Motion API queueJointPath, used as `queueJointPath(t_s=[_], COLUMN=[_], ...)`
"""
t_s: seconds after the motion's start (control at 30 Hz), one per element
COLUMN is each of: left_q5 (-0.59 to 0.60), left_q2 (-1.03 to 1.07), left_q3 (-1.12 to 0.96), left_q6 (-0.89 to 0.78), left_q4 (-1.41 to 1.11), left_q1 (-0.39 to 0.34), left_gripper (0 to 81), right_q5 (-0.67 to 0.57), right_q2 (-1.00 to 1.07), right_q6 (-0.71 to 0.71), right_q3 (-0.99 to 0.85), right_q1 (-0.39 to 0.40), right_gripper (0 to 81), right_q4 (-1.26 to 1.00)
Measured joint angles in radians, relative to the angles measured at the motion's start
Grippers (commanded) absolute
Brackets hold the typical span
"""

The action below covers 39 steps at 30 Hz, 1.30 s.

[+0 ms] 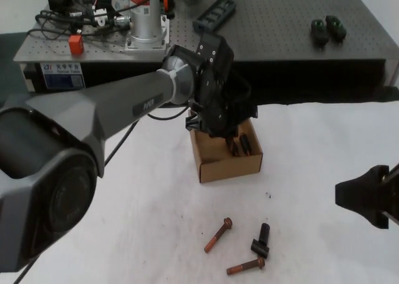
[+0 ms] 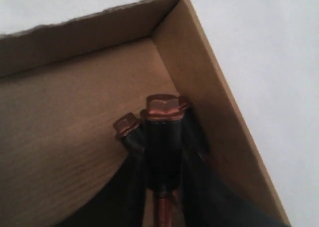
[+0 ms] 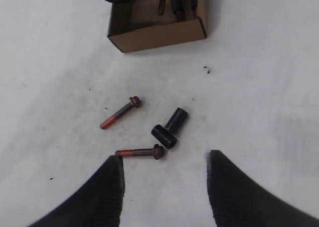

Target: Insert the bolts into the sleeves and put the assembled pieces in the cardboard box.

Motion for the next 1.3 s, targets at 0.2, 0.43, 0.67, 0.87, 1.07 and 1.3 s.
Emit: queueJointPath(t_s=[0.2, 0.43, 0.67, 0.87, 1.07, 1.3], left_q5=[-0.015, -0.006, -0.089, -0.243, -0.258, -0.078], left_q2=[0.0, 0.0, -0.134, -0.36, -0.633, -0.71], left_q3=[0.001, -0.001, -0.001, 0.088, 0.482, 0.772], left_q6=[0.0, 0.0, 0.098, 0.213, 0.228, 0.406], left_q4=[0.001, 0.01, 0.088, 0.129, 0.058, 0.032], left_q1=[0.0, 0.0, 0.003, 0.005, 0.008, 0.008], left_gripper=[28.1, 28.1, 21.4, 21.2, 21.2, 30.7], right_q5=[0.11, 0.117, 0.12, 0.139, 0.167, 0.185], right_q2=[0.167, 0.442, 0.727, 0.866, 0.926, 0.951], right_q6=[0.0, 0.045, 0.173, 0.182, 0.182, 0.166], right_q3=[0.0, 0.0, -0.056, -0.135, -0.168, -0.171], right_q1=[0.042, 0.136, 0.21, 0.231, 0.251, 0.274], right_gripper=[38.0, 38.0, 35.4, 35.4, 34.7, 20.9], right_q4=[0.007, -0.133, -0.316, -0.334, -0.34, -0.333])
